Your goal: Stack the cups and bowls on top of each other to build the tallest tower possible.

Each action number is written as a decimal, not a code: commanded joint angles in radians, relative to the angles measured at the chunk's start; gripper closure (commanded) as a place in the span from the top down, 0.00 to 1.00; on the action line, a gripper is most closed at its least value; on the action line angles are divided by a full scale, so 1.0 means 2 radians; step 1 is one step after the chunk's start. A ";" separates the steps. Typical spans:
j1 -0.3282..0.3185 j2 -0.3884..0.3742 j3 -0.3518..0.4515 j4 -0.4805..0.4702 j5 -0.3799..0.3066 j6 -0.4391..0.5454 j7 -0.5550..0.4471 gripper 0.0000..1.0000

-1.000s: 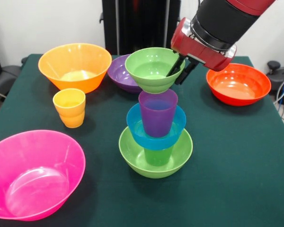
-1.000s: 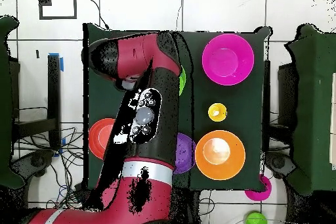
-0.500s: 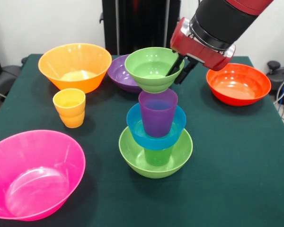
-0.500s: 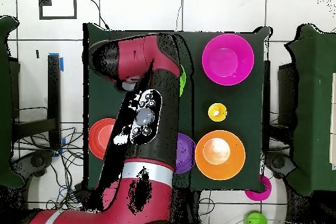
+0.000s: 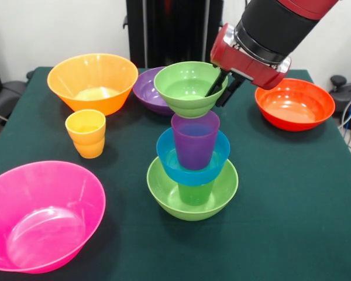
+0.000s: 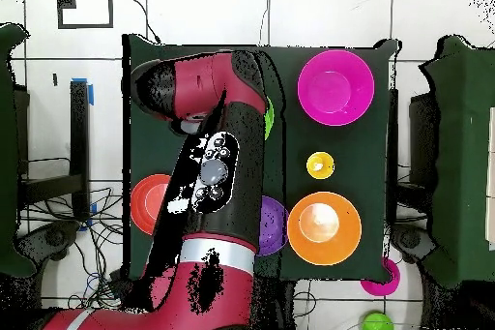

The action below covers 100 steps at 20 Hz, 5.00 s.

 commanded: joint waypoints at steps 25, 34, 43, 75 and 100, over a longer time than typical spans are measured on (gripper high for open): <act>0.015 0.013 0.054 0.053 -0.017 -0.058 -0.018 0.00; 0.019 0.015 0.047 0.053 -0.019 -0.055 -0.015 0.00; 0.023 0.017 0.039 0.054 -0.024 -0.050 -0.014 0.00; 0.030 0.038 0.024 0.014 -0.036 0.012 -0.036 0.00; 0.026 0.033 0.022 0.036 -0.045 -0.017 -0.045 0.00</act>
